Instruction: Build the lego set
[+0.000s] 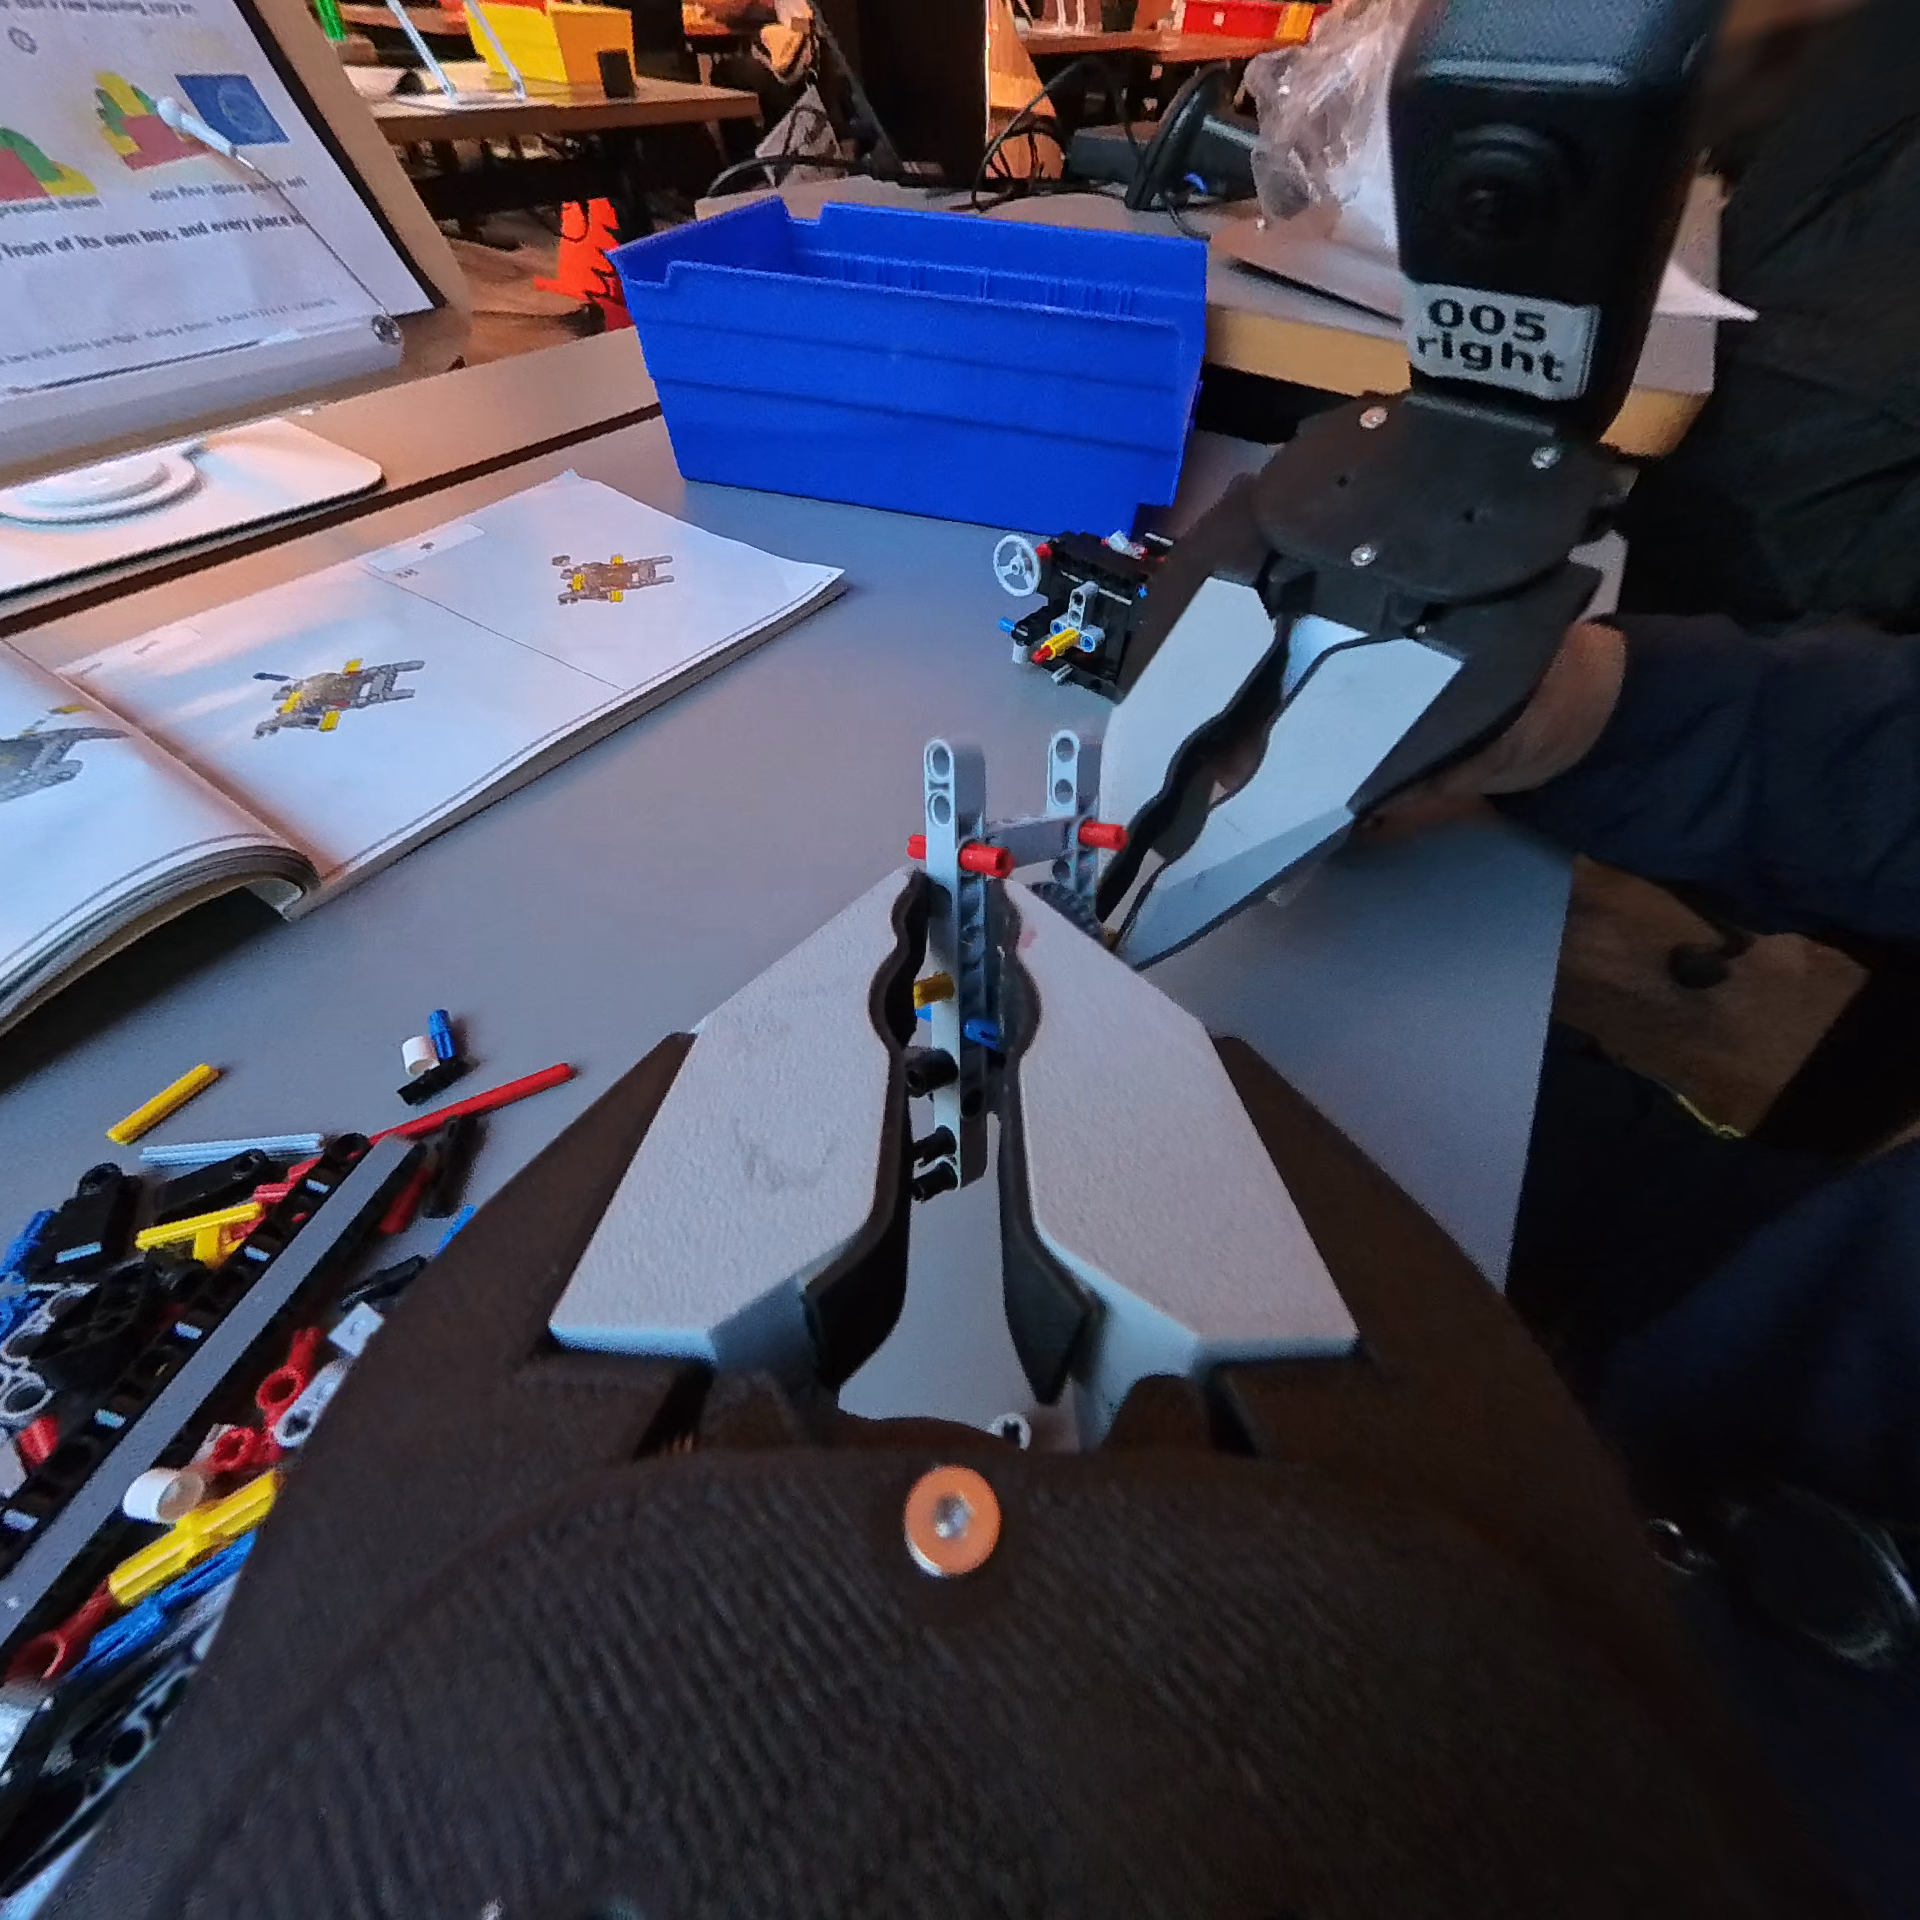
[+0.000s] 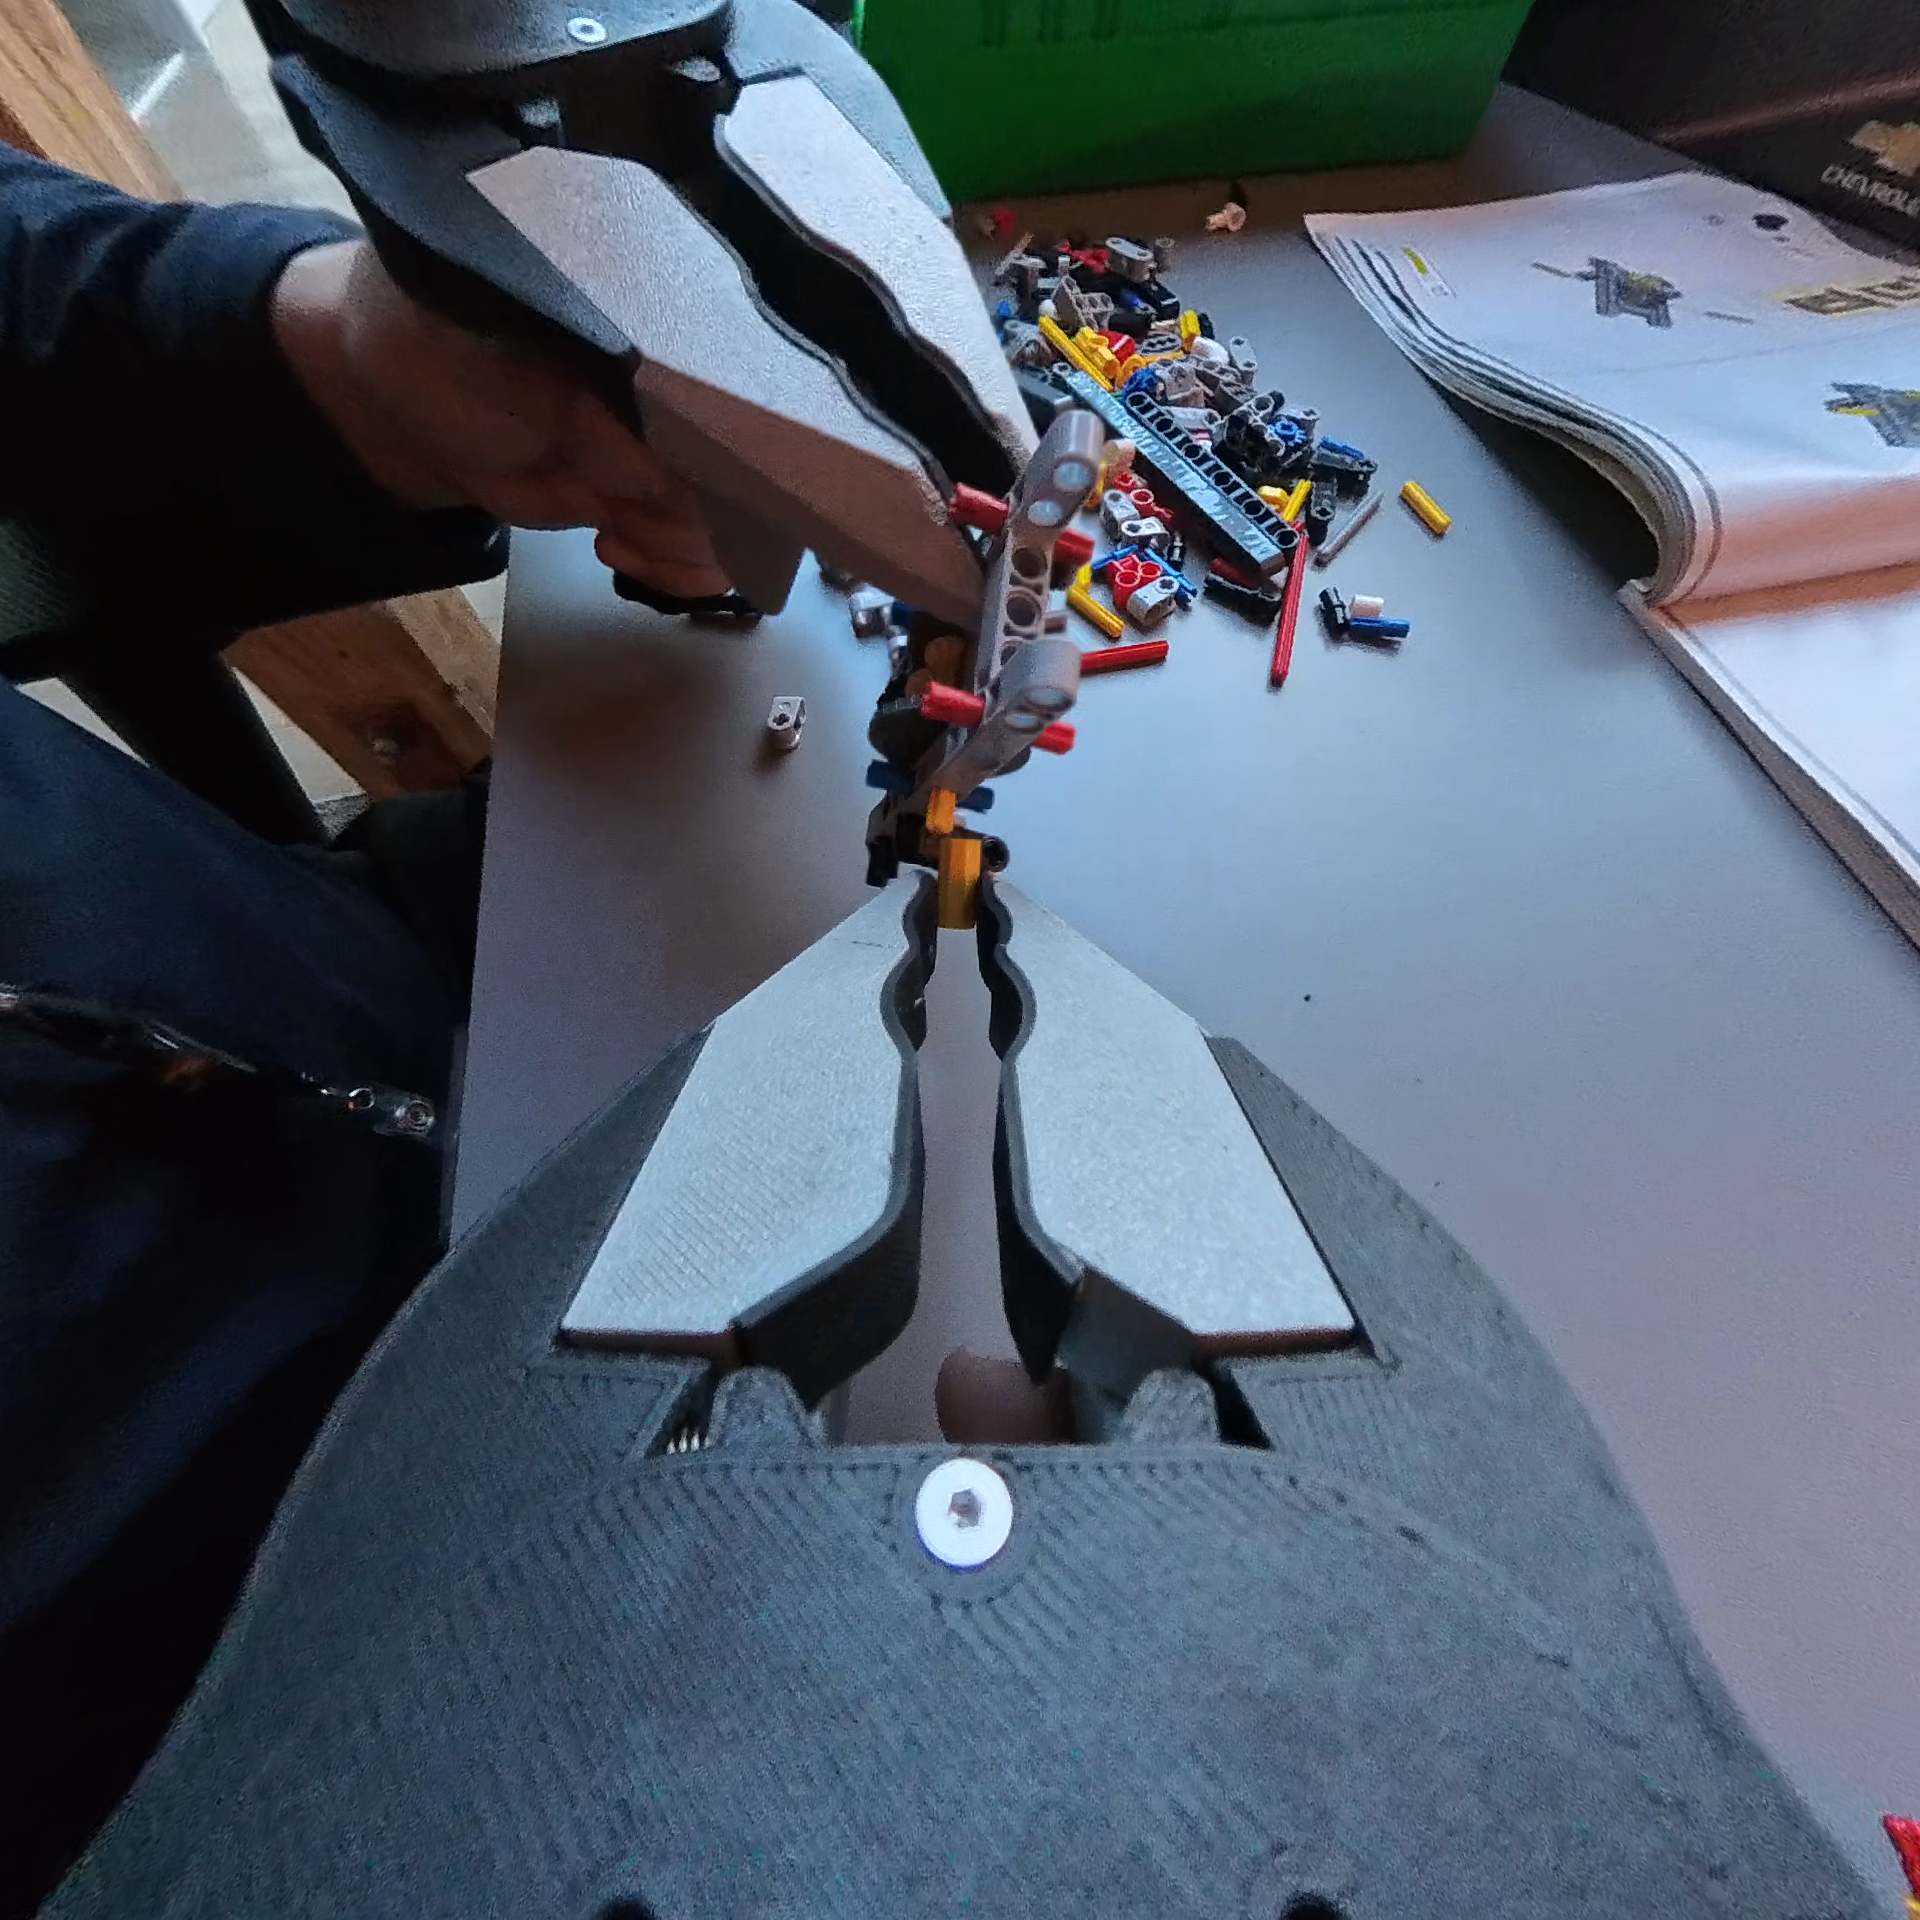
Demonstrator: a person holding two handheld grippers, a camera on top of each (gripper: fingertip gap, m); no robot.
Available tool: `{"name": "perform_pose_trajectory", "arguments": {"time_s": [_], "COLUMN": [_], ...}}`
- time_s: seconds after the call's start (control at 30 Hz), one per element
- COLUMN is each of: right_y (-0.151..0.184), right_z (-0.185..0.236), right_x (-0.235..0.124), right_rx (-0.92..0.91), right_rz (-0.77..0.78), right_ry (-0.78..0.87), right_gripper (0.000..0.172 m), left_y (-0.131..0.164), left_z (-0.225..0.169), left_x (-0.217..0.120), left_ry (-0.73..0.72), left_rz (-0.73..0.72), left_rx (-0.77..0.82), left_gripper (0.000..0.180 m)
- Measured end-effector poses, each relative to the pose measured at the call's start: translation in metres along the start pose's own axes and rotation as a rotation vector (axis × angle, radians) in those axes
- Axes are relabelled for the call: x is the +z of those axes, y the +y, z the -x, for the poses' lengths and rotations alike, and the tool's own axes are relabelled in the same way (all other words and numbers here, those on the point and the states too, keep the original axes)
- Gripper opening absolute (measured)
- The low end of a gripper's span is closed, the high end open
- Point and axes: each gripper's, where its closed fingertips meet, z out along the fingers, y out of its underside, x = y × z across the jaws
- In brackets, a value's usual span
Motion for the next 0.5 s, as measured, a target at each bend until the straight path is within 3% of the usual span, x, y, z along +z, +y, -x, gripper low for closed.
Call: {"name": "perform_pose_trajectory", "arguments": {"time_s": [0.5], "right_y": [0.0046], "right_z": [-0.0007], "right_x": [-0.0018], "right_rx": [0.023], "right_rz": [0.024], "right_ry": [-0.006], "right_gripper": [0.005], "left_y": [0.0049], "left_z": [0.0006], "left_x": [0.0052], "left_ry": [-0.054], "left_rz": [0.037], "left_rx": [0.088], "left_gripper": [0.008]}}
